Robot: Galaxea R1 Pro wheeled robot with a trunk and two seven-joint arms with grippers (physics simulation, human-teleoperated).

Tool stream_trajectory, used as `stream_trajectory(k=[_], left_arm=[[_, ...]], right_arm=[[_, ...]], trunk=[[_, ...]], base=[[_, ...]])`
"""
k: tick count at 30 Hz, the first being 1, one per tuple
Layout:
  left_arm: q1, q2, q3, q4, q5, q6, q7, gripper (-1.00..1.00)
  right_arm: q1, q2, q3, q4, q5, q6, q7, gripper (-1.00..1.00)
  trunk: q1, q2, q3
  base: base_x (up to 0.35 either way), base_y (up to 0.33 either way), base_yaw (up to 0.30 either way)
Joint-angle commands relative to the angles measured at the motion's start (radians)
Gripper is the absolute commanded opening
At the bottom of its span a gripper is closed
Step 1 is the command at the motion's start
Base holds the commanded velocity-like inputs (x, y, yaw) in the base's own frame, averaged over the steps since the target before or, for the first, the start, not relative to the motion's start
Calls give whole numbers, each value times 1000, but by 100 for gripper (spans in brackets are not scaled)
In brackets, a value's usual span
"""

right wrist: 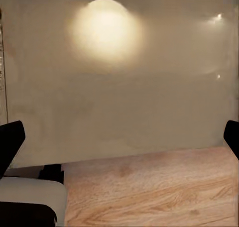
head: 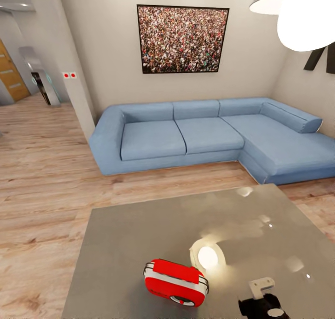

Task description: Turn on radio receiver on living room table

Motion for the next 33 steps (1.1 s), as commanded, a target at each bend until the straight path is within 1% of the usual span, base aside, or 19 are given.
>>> stream_trajectory(k=[1, 6, 19, 29, 33], left_arm=[[0, -1, 0, 0, 0, 0, 0, 100], [0, -3, 0, 2, 0, 1, 1, 100], [0, -7, 0, 2, 0, 1, 2, 100], [0, -8, 0, 2, 0, 1, 2, 100], [0, -8, 0, 2, 0, 1, 2, 100]], right_arm=[[0, 1, 0, -11, 2, 2, 0, 100], [0, 3, 1, -56, 7, 7, 0, 100], [0, 5, 3, -78, 9, 8, 1, 100], [0, 5, 5, -80, 9, 8, 1, 100], [0, 4, 5, -80, 9, 8, 9, 100]], trunk=[[0, 0, -2], [0, 0, -10], [0, 0, -31], [0, 0, -34], [0, 0, -36]], base=[[0, 0, -13], [0, 0, -5], [0, 0, 47], [0, 0, 27], [0, 0, 187]])
